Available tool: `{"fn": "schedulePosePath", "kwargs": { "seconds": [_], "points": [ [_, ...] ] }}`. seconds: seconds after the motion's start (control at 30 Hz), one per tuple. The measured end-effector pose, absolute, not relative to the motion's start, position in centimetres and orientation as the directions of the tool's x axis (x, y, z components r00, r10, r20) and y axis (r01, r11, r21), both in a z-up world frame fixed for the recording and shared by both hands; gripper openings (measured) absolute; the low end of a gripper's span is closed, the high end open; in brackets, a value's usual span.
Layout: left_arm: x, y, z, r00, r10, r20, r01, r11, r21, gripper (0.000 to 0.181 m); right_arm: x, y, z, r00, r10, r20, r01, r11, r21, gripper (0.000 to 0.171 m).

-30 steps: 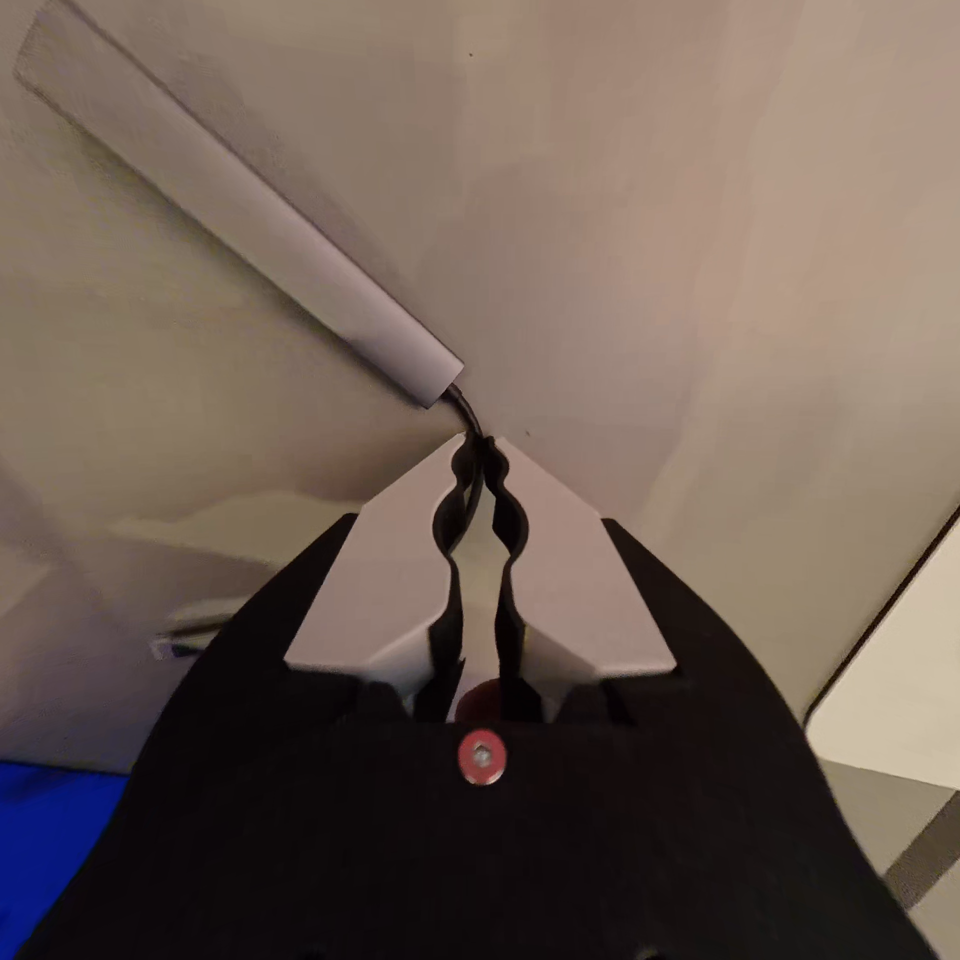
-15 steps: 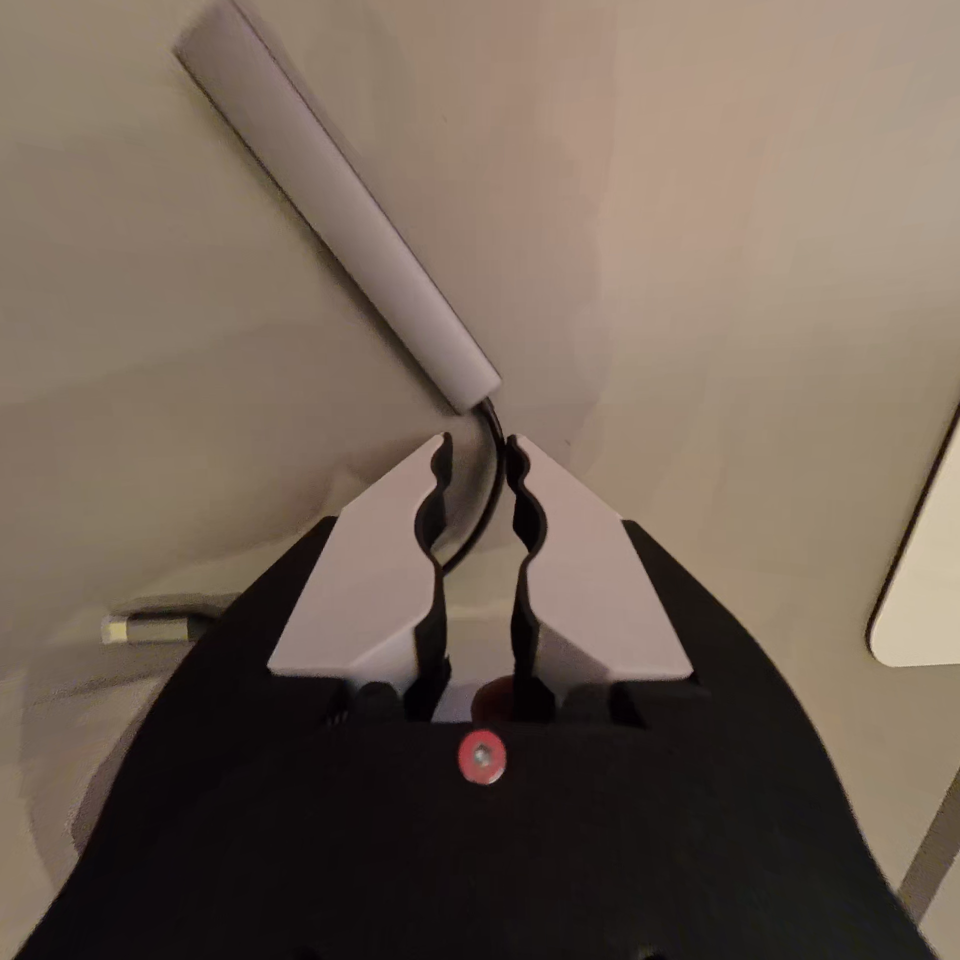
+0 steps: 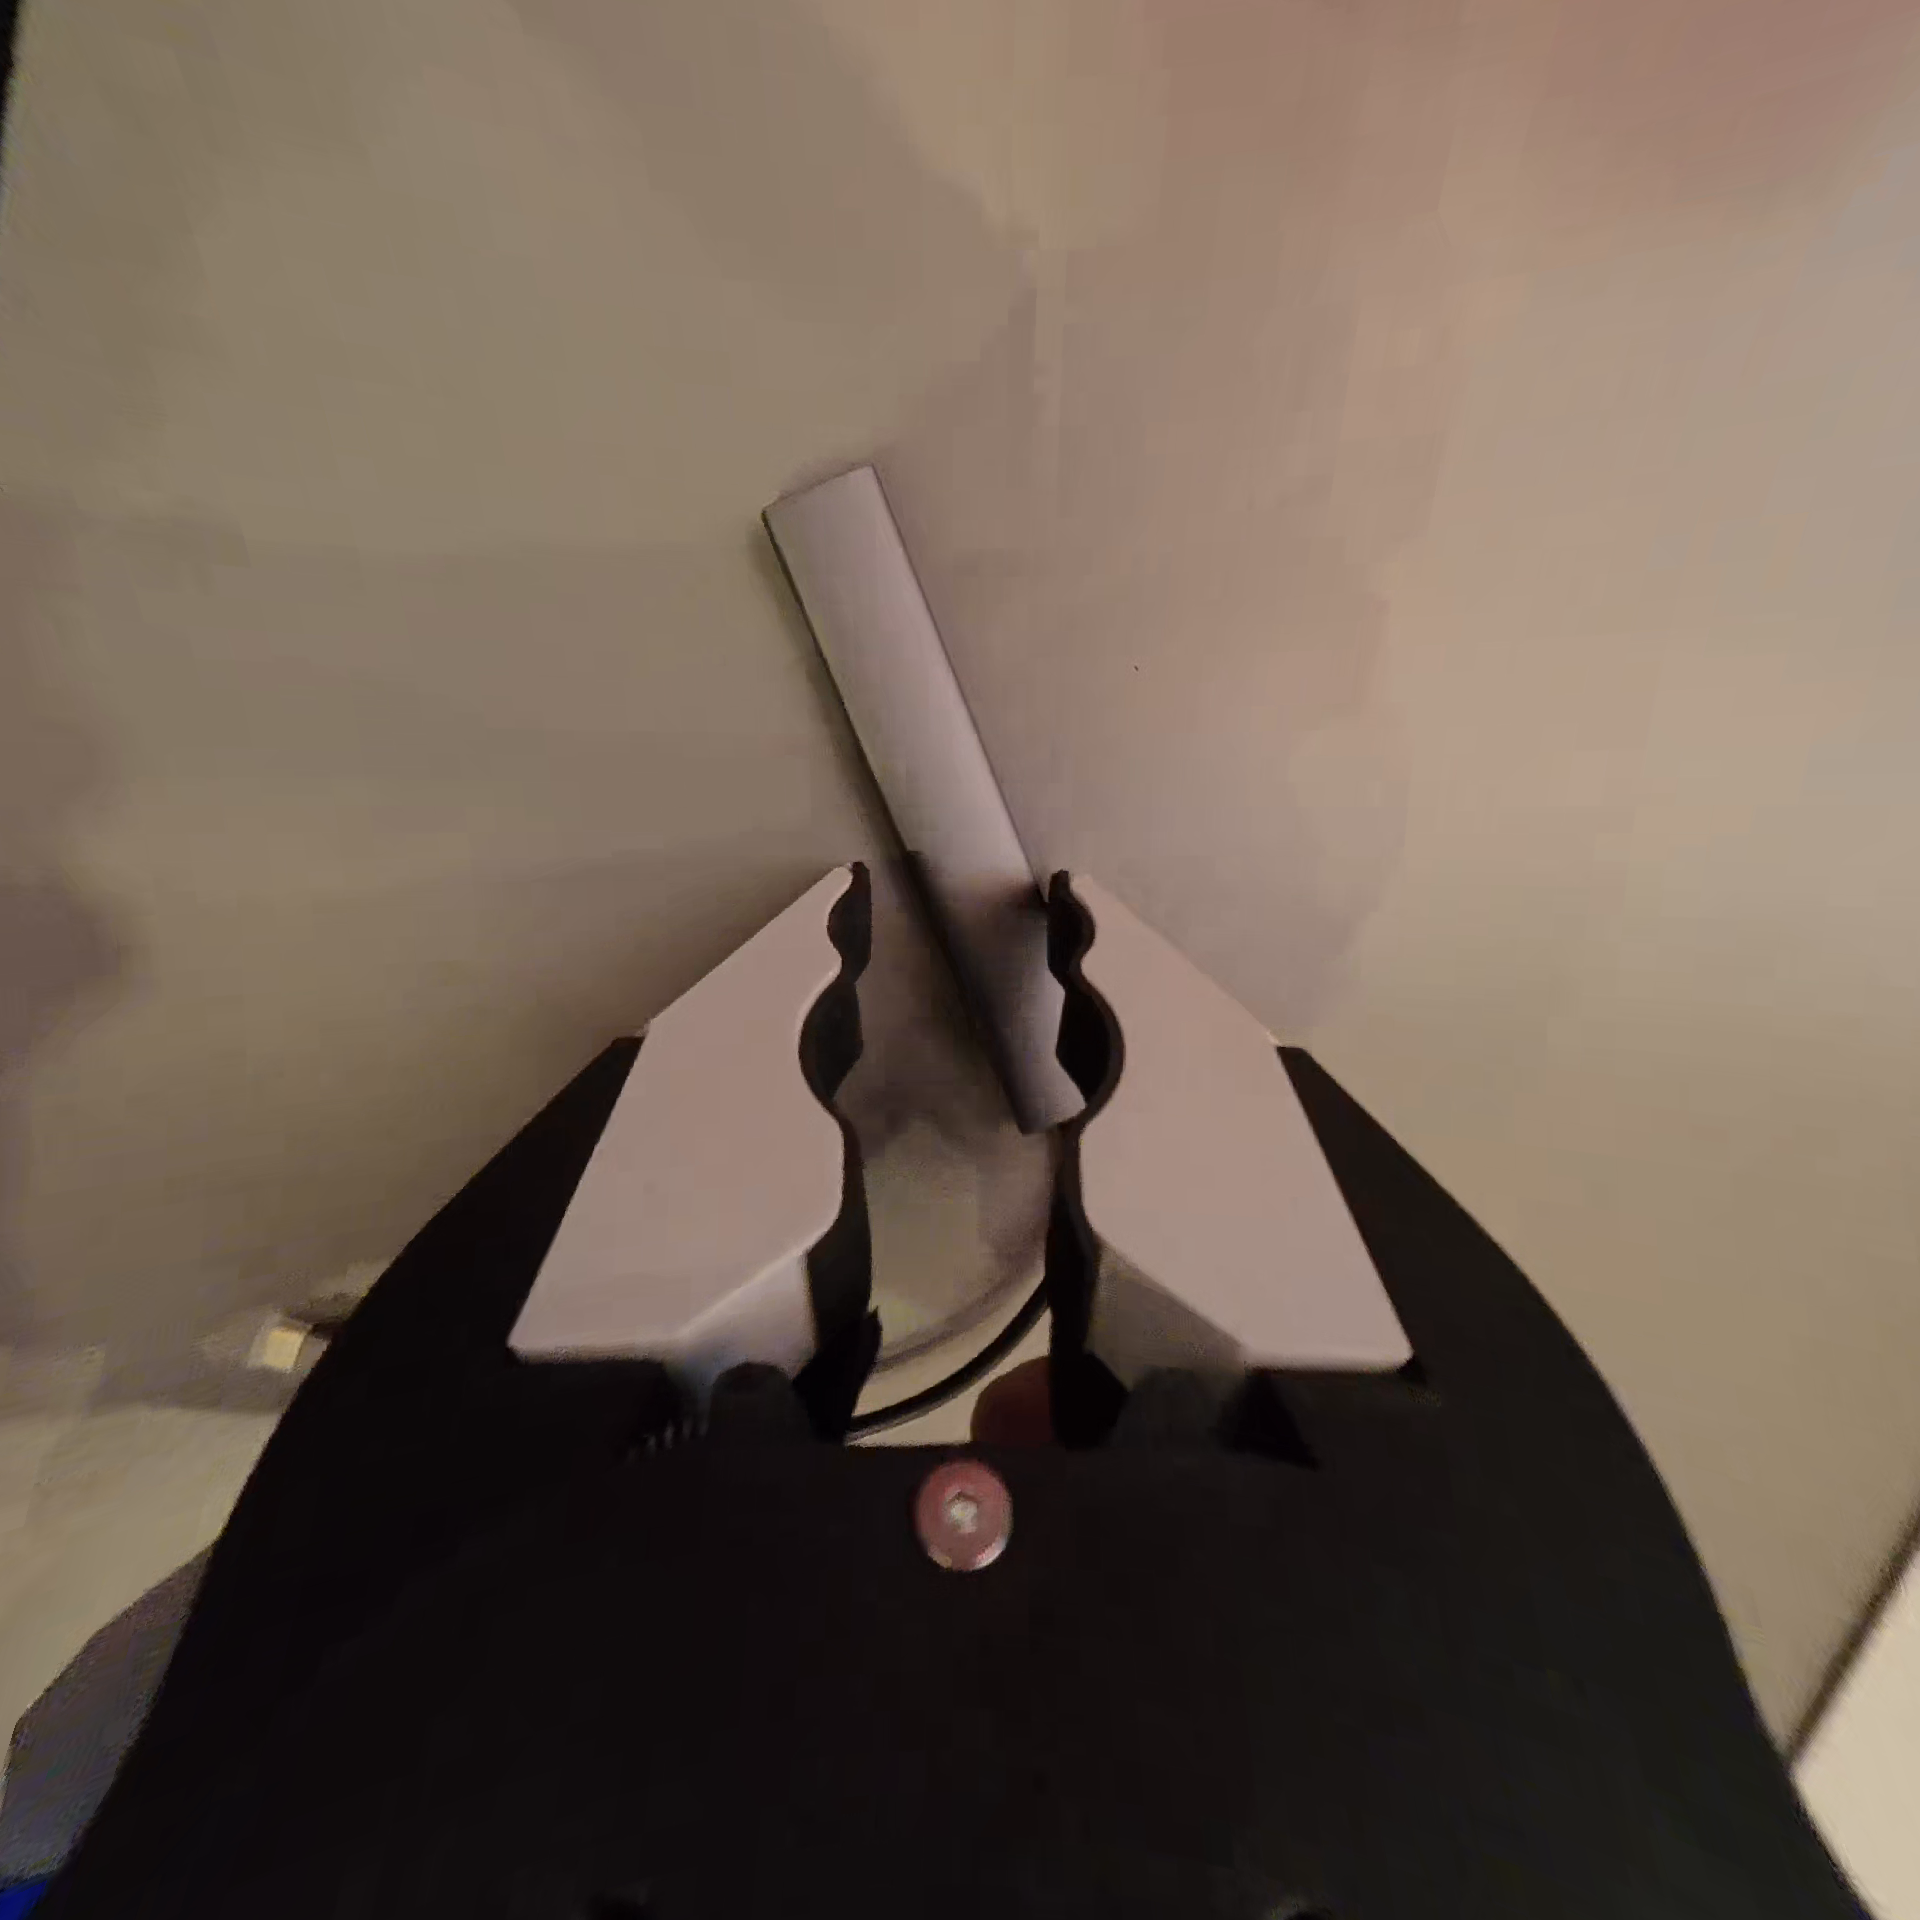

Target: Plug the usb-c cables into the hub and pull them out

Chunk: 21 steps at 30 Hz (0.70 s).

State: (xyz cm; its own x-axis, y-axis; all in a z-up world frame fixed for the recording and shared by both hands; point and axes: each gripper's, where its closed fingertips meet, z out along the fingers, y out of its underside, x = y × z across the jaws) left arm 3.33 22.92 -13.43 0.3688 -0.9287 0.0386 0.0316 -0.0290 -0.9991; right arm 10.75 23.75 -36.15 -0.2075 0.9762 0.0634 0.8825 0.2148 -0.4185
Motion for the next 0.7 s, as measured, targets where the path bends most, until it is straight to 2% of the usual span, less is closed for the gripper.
{"fn": "schedulePosePath", "kwargs": {
  "seconds": [0.2,0.4,0.7],
  "points": [
    [3.0,23.0,-13.4,0.37,-0.928,0.035,0.029,-0.026,-0.999,0.011,10.1,24.1,-36.2,-0.234,0.97,-0.071,0.852,0.169,-0.496,0.02],
    [2.6,23.5,-13.8,0.377,-0.925,0.047,0.03,-0.038,-0.999,0.011,9.6,24.8,-35.8,-0.125,0.989,-0.074,0.794,0.055,-0.605,0.02],
    [2.1,24.3,-14.2,0.404,-0.914,0.03,-0.004,-0.035,-0.999,0.011,9.2,26.3,-31.7,0.003,0.996,-0.093,0.612,-0.075,-0.787,0.02]
  ]
}}
